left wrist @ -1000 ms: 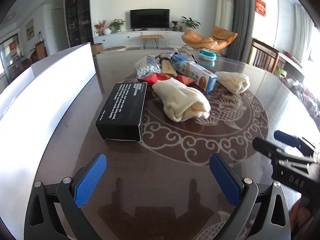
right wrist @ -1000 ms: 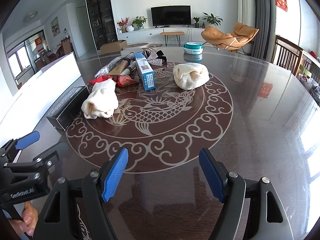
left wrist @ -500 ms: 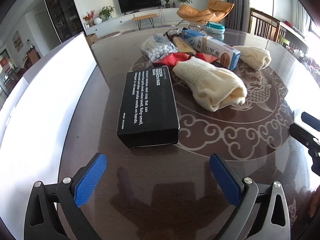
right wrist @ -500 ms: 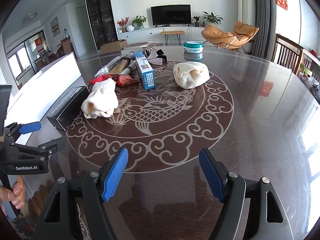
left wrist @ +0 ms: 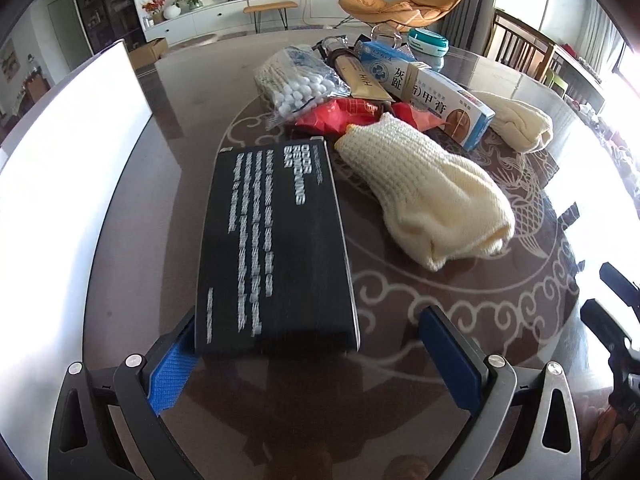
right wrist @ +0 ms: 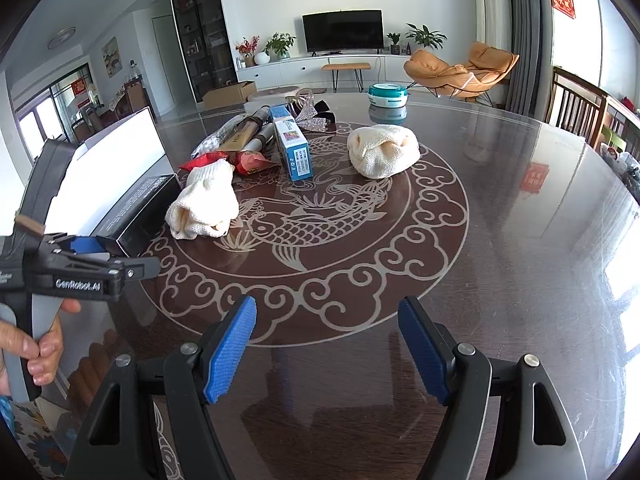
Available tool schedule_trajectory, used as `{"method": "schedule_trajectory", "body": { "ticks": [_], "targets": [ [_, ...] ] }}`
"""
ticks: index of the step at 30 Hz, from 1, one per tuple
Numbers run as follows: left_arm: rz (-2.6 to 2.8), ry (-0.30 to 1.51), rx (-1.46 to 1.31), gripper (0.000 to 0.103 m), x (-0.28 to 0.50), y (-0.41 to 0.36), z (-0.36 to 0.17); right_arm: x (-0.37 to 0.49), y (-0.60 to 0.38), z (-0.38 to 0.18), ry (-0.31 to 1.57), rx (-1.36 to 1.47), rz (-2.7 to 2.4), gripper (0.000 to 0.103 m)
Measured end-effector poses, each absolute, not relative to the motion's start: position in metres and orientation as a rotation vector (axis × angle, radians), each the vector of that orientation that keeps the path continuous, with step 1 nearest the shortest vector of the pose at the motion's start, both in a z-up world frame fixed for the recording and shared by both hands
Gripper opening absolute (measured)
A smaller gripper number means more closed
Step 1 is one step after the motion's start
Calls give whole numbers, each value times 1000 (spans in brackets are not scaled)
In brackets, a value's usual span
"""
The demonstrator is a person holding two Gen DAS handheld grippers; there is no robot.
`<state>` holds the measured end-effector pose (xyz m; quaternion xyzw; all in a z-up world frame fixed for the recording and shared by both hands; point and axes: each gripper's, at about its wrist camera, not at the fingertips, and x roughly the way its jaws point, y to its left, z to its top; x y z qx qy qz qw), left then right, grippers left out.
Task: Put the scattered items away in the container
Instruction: 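Close the left tool on the black box while the right grasps the cream glove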
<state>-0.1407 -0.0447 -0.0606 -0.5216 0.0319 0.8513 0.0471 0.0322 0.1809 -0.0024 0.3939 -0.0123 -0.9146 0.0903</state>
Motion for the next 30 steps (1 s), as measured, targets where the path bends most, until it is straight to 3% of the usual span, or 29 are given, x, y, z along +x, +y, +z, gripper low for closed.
{"method": "schedule_trajectory", "body": {
  "ticks": [14,30],
  "targets": [
    [2544,69,-1752,103,-183,-49,-57,33,180,-1,-46,1168,-2713,75],
    [2574,72,-1725,103,-182,-52,-63,33,184,-2,-90,1158,-2691,75]
  ]
}}
